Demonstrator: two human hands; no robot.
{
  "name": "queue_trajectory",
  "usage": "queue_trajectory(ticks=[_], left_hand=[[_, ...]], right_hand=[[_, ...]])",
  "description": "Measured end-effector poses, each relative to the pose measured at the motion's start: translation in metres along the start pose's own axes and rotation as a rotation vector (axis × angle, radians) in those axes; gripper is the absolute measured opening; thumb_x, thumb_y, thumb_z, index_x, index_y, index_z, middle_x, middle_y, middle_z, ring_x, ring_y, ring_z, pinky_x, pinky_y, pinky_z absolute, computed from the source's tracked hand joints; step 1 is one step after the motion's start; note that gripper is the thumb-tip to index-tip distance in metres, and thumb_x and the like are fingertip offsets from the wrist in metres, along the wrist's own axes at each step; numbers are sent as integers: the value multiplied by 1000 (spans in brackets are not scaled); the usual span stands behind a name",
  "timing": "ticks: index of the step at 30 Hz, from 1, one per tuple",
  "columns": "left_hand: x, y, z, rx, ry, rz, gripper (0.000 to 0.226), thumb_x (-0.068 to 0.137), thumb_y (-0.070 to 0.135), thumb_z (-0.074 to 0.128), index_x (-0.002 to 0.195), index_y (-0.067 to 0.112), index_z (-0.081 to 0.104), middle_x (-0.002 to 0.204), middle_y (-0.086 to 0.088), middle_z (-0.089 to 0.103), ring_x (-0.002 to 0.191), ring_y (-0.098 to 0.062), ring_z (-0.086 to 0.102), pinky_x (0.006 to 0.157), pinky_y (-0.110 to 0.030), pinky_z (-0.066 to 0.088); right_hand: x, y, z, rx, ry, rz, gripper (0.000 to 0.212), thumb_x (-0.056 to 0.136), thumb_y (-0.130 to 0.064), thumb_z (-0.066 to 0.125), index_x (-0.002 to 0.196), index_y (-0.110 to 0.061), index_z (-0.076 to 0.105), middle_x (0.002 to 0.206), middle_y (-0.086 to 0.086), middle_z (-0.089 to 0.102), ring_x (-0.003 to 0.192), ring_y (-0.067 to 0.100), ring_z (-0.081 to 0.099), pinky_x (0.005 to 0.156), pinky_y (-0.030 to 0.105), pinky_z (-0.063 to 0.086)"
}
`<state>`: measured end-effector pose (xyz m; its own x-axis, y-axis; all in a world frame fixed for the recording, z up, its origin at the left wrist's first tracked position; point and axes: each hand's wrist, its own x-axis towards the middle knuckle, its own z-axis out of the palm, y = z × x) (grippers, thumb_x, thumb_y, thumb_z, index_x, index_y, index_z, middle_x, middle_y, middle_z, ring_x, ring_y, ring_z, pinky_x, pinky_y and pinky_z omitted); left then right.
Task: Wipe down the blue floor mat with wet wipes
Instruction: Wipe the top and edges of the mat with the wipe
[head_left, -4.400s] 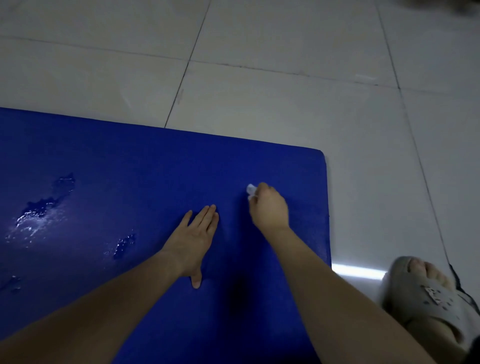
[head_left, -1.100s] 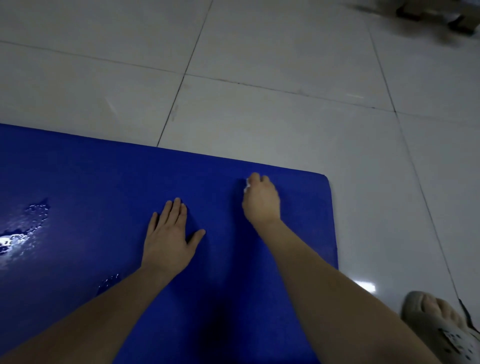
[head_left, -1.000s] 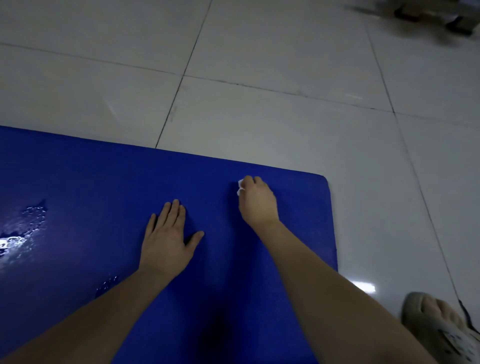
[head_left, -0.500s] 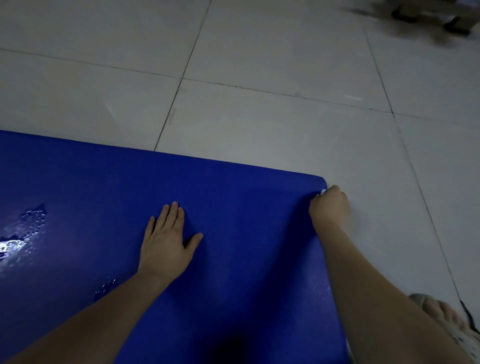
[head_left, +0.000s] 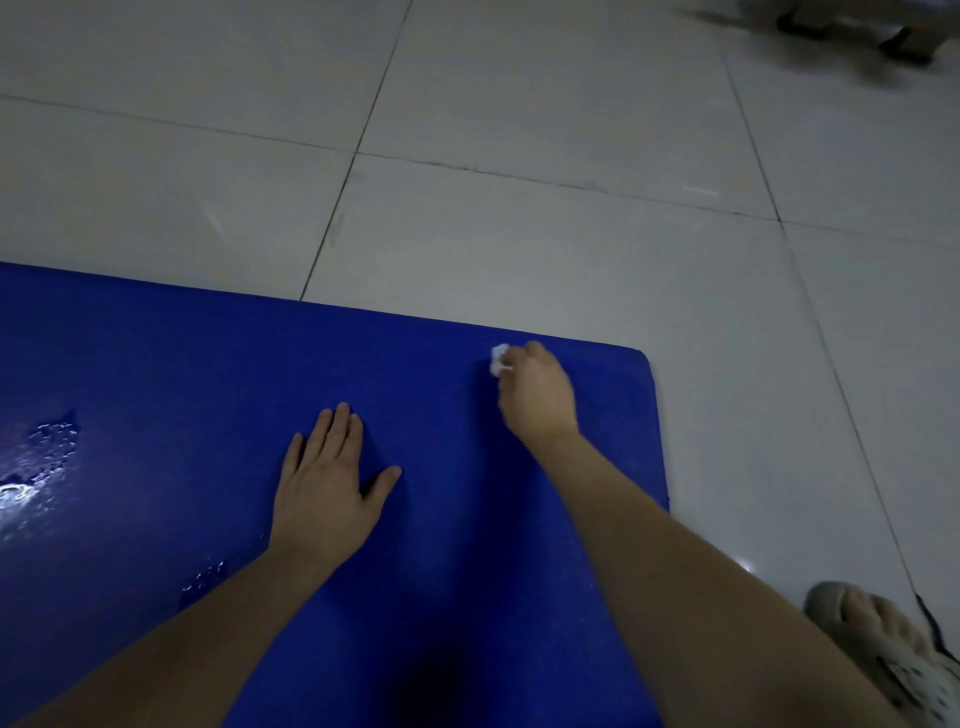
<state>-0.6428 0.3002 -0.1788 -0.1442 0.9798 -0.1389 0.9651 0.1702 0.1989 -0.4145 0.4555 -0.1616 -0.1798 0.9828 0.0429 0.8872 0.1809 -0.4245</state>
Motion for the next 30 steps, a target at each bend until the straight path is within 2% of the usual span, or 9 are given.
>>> queue_trajectory(ticks=[3, 7, 10, 13, 17, 21, 26, 28, 30], left_hand=[[0, 0, 0, -13, -1, 2, 98, 90, 76, 12, 160, 8, 25, 169, -4, 13, 157, -19, 8, 127, -47, 11], [-1, 0, 1, -8, -1, -6, 97, 91, 75, 12, 160, 9, 24, 169, -2, 11, 157, -17, 6, 128, -46, 10], [-1, 0, 1, -12, -9, -7, 97, 90, 75, 11, 161, 10, 23, 170, -2, 9, 157, -16, 3, 128, -45, 8], [-1, 1, 0, -27, -6, -7, 98, 89, 76, 11, 161, 10, 22, 170, -1, 9, 157, -16, 3, 128, -45, 7], [-2, 1, -1, -30, -13, -7, 98, 89, 76, 8, 161, 11, 19, 170, 0, 6, 157, -15, 0, 128, -44, 5], [-1, 3, -1, -25, -19, -14, 98, 88, 75, 4, 162, 12, 16, 170, 0, 2, 157, -15, -4, 128, -43, 2], [-2, 2, 0, -10, -17, -10, 96, 90, 74, 4, 162, 11, 17, 170, -2, 4, 157, -16, -3, 128, -44, 2], [-2, 2, 1, -13, 9, -17, 94, 92, 73, 12, 160, 10, 24, 170, -4, 12, 157, -19, 5, 128, -46, 8], [-2, 6, -1, -28, 30, -30, 87, 94, 69, 31, 156, 7, 35, 167, -8, 23, 156, -23, 17, 127, -48, 14]], right_hand=[[0, 51, -27, -48, 64, 211, 14, 95, -10, 52, 101, -11, 65, 104, 7, 63, 92, 28, 62, 67, 32, 45], [0, 109, -56, -90, 99, 447, 19, 98, -13, 49, 106, -3, 62, 111, 18, 64, 97, 37, 62, 77, 36, 44], [5, 118, -62, -68, 106, 626, 27, 104, -23, 44, 113, -2, 59, 117, 19, 63, 102, 37, 60, 80, 36, 43], [14, 104, -62, -73, 93, 720, 27, 103, -19, 46, 121, -1, 54, 125, 19, 59, 111, 37, 59, 80, 35, 38], [30, 64, -46, -68, 69, 585, 22, 103, -17, 50, 117, -1, 54, 121, 20, 61, 109, 36, 60, 79, 37, 42], [44, 13, -21, -8, 9, 376, 7, 98, -9, 54, 101, -4, 58, 104, 14, 63, 86, 29, 60, 65, 34, 44], [46, -40, 7, 104, -107, 174, 14, 100, -11, 52, 99, -5, 65, 100, 10, 66, 78, 24, 64, 63, 35, 56], [43, -46, 7, 161, -182, 126, 20, 103, -14, 49, 93, -5, 64, 97, 10, 67, 76, 22, 63, 59, 30, 51], [38, -44, -8, 367, -270, 119, 27, 103, -12, 43, 87, -9, 64, 92, 8, 70, 81, 18, 67, 67, 29, 52]])
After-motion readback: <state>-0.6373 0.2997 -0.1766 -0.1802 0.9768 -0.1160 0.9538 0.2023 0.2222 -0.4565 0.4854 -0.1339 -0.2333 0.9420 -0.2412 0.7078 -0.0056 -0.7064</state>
